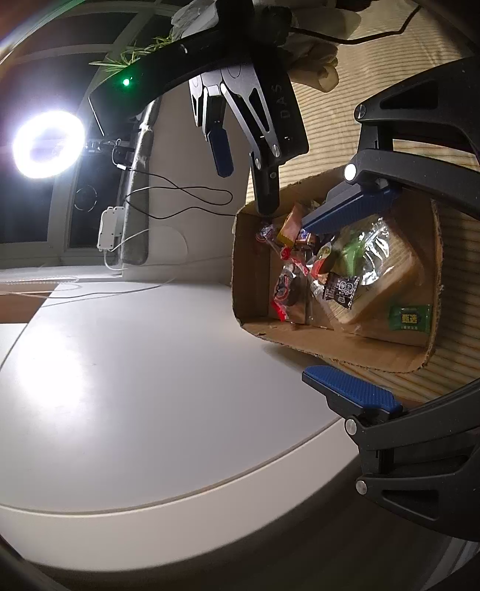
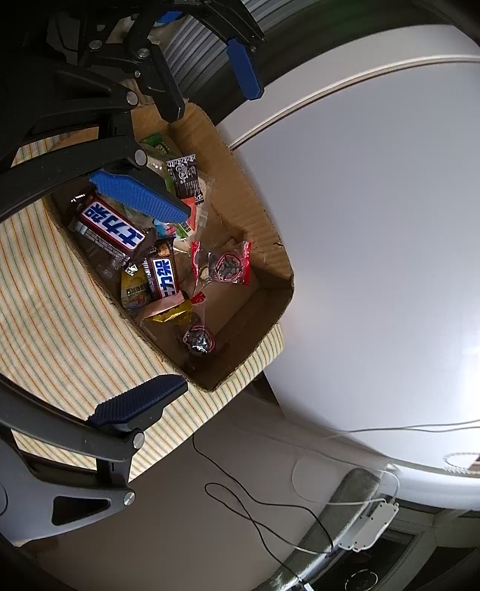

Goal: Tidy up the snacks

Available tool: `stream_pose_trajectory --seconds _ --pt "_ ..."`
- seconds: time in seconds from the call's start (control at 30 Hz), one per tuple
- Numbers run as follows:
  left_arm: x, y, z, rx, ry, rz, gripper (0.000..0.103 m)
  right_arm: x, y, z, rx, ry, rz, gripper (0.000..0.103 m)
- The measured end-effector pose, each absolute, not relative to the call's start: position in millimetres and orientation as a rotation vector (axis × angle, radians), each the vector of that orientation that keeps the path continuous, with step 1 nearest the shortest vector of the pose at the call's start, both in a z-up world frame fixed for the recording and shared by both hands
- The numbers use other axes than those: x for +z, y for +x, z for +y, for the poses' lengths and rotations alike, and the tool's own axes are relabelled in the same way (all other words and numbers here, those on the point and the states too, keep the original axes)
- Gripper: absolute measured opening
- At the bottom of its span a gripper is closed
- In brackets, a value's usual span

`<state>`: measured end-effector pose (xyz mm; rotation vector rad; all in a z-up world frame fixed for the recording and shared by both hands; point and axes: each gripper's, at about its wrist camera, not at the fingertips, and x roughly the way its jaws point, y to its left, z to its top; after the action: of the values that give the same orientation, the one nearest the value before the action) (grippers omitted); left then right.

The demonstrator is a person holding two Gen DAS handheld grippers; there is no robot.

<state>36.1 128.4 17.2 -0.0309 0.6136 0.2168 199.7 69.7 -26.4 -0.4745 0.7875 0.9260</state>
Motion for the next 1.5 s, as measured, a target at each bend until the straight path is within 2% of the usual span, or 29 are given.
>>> stream_pose_trajectory --seconds 0.13,0.17,0.2,0.47,1.0,1.5 --pt "21 30 126 0.224 -0.026 0.605 0.074 -21 190 58 0.92 -0.438 0.761 0.087" --pt "21 28 124 0.228 -0.023 0.603 0.077 -20 187 55 0.916 -0.43 0.753 0.087" --pt "22 27 123 0.231 -0.021 0.602 0.08 -18 184 51 0.909 -0.425 0.742 0.089" --pt "25 11 111 0.244 -0.017 0.591 0.082 -5 151 20 0.867 -0.388 0.642 0.103" --pt "24 -10 104 0.255 -0.037 0.592 0.082 -13 115 -26 0.778 -0.331 0.618 0.103" --pt "23 -12 103 0.262 -0.03 0.592 0.082 -15 109 -30 0.786 -0.328 0.614 0.103"
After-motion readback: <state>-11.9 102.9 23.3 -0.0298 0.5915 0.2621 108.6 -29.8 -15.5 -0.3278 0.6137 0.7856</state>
